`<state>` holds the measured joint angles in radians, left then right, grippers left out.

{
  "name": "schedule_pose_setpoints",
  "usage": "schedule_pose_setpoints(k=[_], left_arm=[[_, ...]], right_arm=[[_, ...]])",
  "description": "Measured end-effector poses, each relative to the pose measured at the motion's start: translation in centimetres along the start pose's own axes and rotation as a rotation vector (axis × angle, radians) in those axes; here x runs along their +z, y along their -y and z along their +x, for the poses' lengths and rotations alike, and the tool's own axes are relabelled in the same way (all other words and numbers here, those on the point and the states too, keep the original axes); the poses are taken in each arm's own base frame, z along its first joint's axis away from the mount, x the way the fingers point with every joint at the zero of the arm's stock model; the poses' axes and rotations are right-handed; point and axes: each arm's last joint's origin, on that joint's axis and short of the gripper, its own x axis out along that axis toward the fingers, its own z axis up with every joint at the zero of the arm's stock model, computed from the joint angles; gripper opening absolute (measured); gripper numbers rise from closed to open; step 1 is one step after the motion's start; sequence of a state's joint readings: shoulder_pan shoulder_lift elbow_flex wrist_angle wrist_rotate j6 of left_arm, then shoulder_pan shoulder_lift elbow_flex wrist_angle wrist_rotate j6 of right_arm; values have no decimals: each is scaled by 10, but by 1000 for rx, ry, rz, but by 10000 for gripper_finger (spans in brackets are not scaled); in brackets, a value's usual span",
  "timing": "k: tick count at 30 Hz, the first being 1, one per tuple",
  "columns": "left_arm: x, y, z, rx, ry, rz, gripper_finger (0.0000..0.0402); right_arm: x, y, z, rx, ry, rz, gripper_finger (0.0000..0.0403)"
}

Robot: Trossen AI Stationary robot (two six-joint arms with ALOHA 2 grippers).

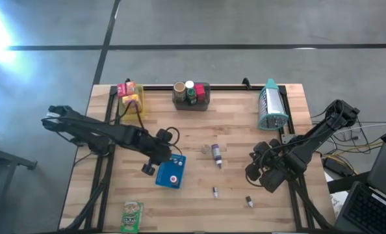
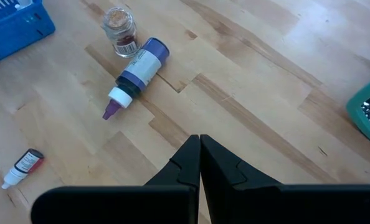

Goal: Pick & Place Kitchen Items
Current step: Put the green food coloring bottle into the blue bin

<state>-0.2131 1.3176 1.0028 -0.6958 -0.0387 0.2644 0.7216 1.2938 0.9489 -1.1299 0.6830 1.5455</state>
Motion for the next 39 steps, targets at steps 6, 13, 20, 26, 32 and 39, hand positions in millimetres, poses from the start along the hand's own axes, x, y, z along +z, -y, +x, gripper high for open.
schedule_pose_setpoints(k=[6, 13, 20, 26, 32, 39], left_arm=[[-11, 3, 15, 5, 13, 20, 100], [-19, 0, 28, 23, 23, 0, 100], [-27, -6, 47, 14, -41, -26, 100], [-27, -5, 62, -21, -61, -30, 100], [-29, -4, 75, -52, -103, -34, 100], [-29, -4, 85, -61, -112, -34, 100]], right_arm=[[0, 0, 0, 2, 0, 2, 8], [0, -1, 0, 7, -1, 6, 8], [0, 0, 0, 11, -7, 27, 8], [1, 0, -1, 15, -9, 29, 8], [1, 1, -2, 17, -9, 30, 8], [1, 1, -2, 17, -9, 20, 8]])
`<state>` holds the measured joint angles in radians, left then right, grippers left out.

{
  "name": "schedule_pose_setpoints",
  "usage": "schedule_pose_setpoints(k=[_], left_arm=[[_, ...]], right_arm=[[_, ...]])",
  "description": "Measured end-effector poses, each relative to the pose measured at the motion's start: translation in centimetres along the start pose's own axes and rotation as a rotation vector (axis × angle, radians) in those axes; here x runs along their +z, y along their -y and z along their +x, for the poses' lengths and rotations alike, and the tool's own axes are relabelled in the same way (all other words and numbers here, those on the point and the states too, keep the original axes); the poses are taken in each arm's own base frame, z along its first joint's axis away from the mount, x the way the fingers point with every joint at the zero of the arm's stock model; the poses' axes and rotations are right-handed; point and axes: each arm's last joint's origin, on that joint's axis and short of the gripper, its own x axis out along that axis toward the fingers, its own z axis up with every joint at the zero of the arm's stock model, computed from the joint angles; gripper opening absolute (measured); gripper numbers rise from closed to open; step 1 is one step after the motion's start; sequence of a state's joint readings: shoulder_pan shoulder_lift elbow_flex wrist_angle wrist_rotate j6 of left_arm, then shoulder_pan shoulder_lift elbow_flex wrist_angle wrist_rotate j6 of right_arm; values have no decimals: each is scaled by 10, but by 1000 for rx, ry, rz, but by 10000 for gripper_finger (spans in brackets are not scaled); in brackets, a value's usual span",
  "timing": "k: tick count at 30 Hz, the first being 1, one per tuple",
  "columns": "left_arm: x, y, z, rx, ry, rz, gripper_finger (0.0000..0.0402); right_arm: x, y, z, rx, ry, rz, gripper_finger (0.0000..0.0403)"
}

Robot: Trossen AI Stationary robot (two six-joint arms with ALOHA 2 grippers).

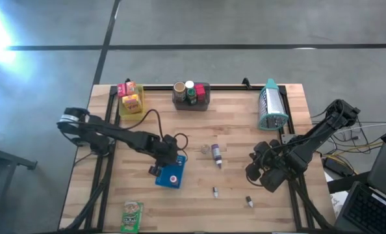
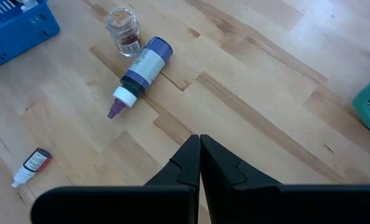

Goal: Pick & Place Kitchen Items
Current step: Put the green food coloring bottle into the blue bin

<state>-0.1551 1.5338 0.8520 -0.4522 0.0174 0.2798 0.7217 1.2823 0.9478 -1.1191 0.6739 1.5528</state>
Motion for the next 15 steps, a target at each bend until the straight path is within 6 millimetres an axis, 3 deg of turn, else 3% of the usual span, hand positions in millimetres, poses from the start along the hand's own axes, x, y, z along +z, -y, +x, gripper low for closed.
schedule_pose_setpoints(k=[15], left_arm=[[1, 0, -1, 3, 12, -21, 117]], right_arm=[[-1, 0, 1, -2, 0, -6, 8]])
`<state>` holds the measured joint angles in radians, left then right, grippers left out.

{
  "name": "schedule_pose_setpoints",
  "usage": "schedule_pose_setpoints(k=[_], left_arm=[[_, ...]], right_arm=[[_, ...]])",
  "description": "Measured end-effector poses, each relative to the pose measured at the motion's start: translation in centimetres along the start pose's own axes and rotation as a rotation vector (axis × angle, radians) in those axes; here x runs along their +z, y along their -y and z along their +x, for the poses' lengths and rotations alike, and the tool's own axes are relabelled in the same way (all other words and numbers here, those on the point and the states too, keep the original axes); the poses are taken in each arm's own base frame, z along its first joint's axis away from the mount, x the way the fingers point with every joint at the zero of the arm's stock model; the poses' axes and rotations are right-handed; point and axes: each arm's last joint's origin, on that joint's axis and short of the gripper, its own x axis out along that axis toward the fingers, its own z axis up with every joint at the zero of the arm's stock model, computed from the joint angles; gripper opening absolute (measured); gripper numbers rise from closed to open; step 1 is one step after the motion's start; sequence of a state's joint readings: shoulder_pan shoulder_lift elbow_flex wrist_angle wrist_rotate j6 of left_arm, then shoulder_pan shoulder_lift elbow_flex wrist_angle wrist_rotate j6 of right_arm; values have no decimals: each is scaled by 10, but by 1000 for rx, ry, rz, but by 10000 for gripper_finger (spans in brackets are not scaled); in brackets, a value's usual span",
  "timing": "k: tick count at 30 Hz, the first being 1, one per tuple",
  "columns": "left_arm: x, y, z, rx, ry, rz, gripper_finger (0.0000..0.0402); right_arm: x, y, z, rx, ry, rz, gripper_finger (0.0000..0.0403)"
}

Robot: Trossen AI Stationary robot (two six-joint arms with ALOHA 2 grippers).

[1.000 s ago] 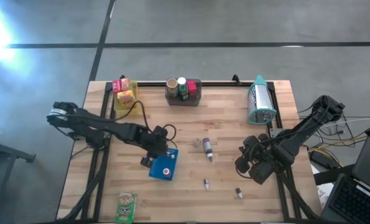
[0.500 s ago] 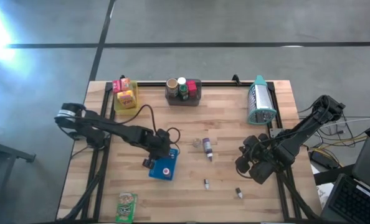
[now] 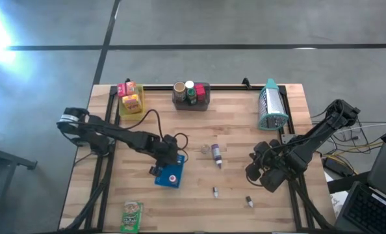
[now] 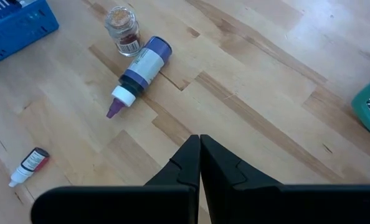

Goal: Pick & Place Kitchen Items
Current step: Put the green food coloring bottle into the blue bin, then put the brown spice bottle into the black bin

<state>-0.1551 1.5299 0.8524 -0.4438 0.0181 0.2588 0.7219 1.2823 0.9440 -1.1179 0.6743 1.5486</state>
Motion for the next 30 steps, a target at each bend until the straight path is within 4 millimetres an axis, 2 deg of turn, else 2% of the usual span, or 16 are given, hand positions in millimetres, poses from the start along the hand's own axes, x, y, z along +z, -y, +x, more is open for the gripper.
schedule_pose_setpoints(k=[7, 14, 23, 30], left_arm=[[0, 0, -5, 1, 5, -1, 140], [10, -2, -25, -12, -45, 9, 144], [27, -6, -70, -9, -33, 22, 143], [28, -5, -111, 11, 7, -44, 143]], right_arm=[[0, 0, 0, 3, 0, -1, 8], [0, -1, 0, 6, 0, 1, 8], [0, -2, 0, 15, 1, 4, 8], [0, -4, 0, 31, 1, 2, 8]])
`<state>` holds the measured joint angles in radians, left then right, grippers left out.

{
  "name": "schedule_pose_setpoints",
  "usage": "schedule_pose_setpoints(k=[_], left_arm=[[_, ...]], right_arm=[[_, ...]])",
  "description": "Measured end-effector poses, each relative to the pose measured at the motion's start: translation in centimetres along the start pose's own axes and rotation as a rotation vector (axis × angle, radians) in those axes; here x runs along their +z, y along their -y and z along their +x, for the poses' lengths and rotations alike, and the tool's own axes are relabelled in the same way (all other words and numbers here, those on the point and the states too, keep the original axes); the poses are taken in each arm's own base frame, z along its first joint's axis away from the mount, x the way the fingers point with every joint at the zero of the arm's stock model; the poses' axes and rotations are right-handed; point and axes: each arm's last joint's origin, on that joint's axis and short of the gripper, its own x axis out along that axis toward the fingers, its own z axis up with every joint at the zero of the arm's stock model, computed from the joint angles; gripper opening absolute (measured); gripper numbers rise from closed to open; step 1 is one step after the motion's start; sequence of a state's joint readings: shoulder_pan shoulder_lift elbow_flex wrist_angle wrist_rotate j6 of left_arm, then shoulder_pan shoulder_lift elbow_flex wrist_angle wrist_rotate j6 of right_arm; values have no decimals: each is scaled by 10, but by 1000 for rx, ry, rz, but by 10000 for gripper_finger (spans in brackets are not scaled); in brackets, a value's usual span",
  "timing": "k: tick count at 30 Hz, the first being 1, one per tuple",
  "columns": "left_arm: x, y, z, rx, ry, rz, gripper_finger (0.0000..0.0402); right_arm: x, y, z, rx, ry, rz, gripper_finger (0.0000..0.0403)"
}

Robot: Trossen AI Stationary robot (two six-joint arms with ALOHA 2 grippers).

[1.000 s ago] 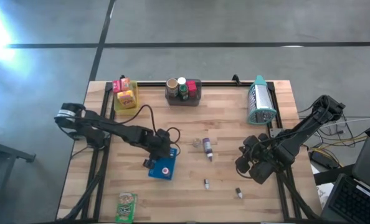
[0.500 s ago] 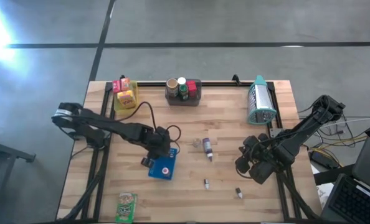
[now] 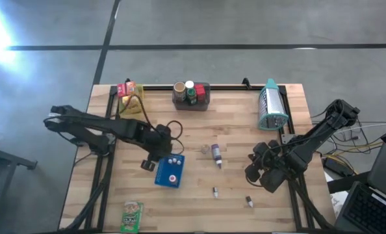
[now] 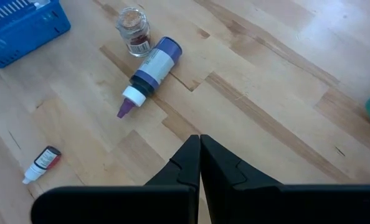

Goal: Pick & Place Kitchen Items
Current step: Put the brown spice bottle into the black bin

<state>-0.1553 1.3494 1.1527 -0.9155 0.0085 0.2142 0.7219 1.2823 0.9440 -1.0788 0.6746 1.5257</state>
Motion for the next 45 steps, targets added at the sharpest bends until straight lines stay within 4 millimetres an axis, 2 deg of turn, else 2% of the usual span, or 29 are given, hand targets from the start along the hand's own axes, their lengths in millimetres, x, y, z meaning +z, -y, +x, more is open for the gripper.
schedule_pose_setpoints(k=[10, 16, 27, 33, 41, 45], left_arm=[[-17, 2, -54, 96, 144, -70, 142], [-28, 3, -77, 176, 217, -100, 142], [-44, 1, -105, 370, 297, -154, 142], [-46, -1, -119, 474, 398, -208, 142], [-50, -1, -128, 503, 450, -242, 142], [-50, -3, -132, 573, 483, -299, 142]], right_arm=[[0, -1, 0, 8, 0, 6, 8], [0, -1, 0, 12, 1, 15, 8], [0, -1, 0, 11, 7, 9, 8], [1, -1, 0, 11, 20, 10, 8], [2, -1, 0, 8, 78, 10, 9], [4, -1, 0, 0, 148, -12, 8]])
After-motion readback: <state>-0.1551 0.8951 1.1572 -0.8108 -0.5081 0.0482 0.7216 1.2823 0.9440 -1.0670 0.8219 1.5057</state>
